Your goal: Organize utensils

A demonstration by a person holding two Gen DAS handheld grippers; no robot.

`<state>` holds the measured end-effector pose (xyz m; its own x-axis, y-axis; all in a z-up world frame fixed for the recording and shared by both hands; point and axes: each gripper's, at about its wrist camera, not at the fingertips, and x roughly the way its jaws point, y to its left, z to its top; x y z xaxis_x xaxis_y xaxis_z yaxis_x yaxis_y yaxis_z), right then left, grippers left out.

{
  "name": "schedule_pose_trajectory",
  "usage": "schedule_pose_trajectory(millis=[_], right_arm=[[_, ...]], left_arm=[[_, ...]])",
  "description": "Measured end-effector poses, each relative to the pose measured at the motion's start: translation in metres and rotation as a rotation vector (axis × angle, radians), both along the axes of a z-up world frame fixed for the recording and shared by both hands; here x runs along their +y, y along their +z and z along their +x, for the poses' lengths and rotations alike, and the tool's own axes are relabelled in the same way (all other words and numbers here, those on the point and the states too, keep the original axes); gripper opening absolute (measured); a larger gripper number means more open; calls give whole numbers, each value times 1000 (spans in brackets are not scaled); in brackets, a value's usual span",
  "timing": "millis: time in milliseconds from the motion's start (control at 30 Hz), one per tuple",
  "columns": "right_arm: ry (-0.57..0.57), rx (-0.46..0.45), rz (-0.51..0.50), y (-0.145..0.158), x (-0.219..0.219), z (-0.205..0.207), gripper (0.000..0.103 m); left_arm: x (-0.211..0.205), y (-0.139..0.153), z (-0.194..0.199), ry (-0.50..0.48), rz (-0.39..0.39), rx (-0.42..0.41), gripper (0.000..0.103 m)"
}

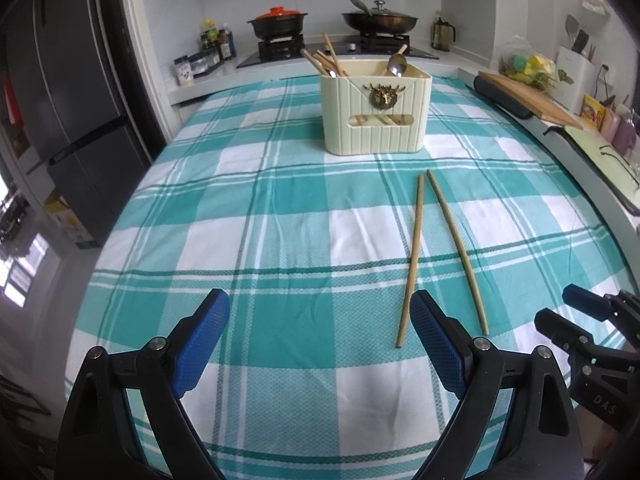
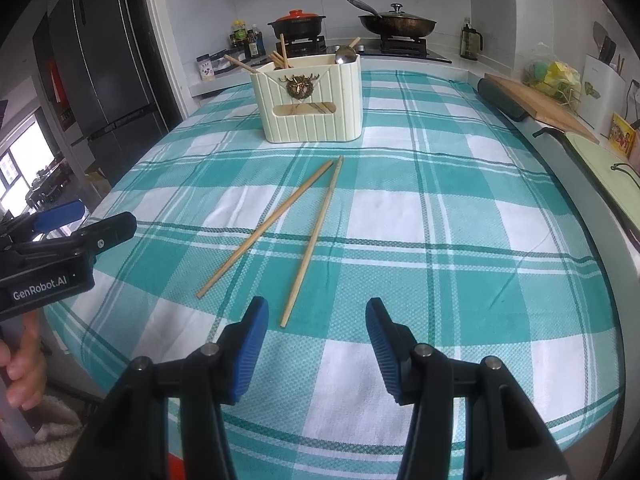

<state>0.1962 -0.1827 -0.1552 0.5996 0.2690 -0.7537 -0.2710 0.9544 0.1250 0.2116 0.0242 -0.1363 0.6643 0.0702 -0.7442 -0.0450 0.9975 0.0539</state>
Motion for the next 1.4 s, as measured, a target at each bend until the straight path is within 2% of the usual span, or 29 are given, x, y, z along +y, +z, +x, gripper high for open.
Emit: schedule_pose_trajectory(millis=[233,533,667,867,933,1033,1133,1200,1267,1367,1400], right_arm=[[-20,19,-4,-12,-5,5,52],[-5,1,-8,-14,2,24,52],[28,-32,-31,-11,15,44,52],[40,-5,-60,-25,35,81,52],[42,-1,-84,-31,41,90,52],[54,15,-120,-43,49,100,52],[60,46,-137,-56,49,105,52],[70,20,-148,-57,49,103,50],[63,11,-150,-56,46,102,28],[42,9,-154,-54,36,101,10],[32,8,-160,-54,32,100,10]], left_arm=[[4,-20,8,-10,-54,58,92],[4,-20,12,7,-23,56,92],[3,-22,13,11,-7,58,92],[6,-26,16,11,7,70,92],[6,-28,21,-12,-17,77,92],[1,-37,34,-95,-55,95,92],[-13,-51,53,-159,-20,128,92],[-23,-61,64,-194,20,149,91],[-35,-68,73,-229,63,158,89],[-48,-74,82,-263,110,155,80],[-50,-72,83,-266,105,149,71]])
